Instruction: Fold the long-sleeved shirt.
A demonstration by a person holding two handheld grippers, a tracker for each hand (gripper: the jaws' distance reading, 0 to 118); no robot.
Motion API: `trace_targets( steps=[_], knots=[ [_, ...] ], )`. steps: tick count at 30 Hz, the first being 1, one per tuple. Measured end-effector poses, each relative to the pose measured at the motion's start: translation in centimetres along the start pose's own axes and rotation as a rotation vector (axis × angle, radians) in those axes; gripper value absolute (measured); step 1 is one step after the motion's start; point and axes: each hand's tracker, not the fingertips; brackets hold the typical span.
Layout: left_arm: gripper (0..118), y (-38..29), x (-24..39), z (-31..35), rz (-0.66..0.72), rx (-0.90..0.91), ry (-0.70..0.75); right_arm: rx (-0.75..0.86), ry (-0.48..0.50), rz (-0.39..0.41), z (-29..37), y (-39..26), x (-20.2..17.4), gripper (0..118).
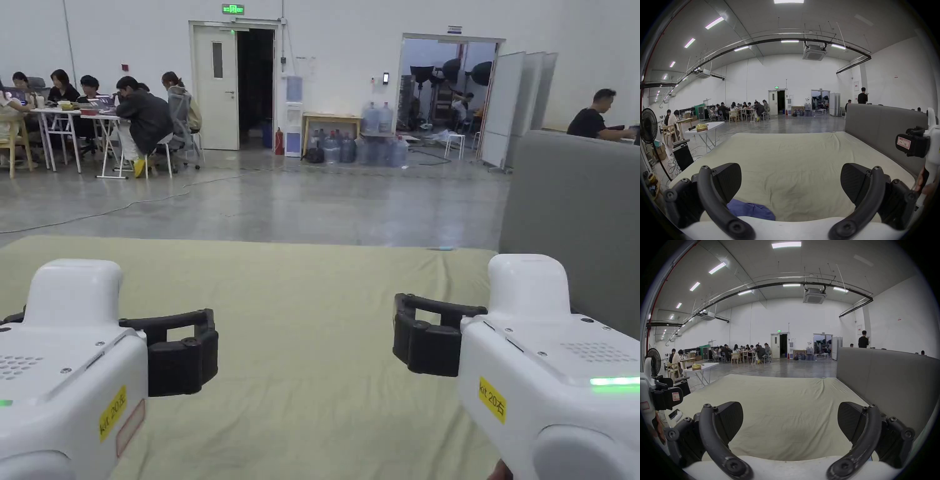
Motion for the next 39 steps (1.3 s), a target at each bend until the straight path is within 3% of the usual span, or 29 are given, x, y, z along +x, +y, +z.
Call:
trace_targets(
  steps=[7,11,12,13,15,16,19,26,29,34,39],
  knots=[
    [117,-0.1,0.0,-0.1,0.002,-0.007,-0.009,0.001,-0.001,0.004,0.0,0.0,-0.1,115],
    [116,-0.1,0.0,0.0,-0.007,0.000,-0.008,0.012,-0.003,0.020,0.1,-0.1,-0.4,103],
    [110,-0.2,0.0,0.3,-0.010,0.017,-0.018,0.013,-0.007,0.026,0.2,-0.1,-0.6,92],
    [82,-0.3,0.0,0.6,-0.015,0.045,-0.041,0.016,-0.012,0.032,0.2,-0.2,-0.7,69],
    [0,-0.2,0.1,0.6,-0.007,0.045,-0.040,-0.004,-0.044,0.034,-0.2,-0.4,-0.8,11],
    [0,-0.3,0.0,0.6,0.015,0.042,-0.041,-0.037,-0.057,0.025,-0.5,-0.5,-0.7,0],
    [0,-0.5,-0.3,0.3,0.062,0.023,-0.139,-0.062,0.013,-0.054,-1.0,-0.6,0.2,0],
    [0,0.8,-2.2,1.6,0.019,0.003,-0.017,0.004,-0.021,0.054,-0.7,-0.2,-1.8,0],
    [0,1.9,-5.5,4.1,0.068,0.051,0.072,0.049,0.137,0.081,-0.5,1.0,-6.6,0],
    [0,2.7,-12.8,9.0,0.093,-0.004,0.234,0.117,0.491,0.135,0.7,2.2,-18.8,0],
    [0,1.4,-18.2,14.2,0.052,-0.046,0.458,0.035,0.746,0.086,2.0,1.0,-29.4,0]
  ],
)
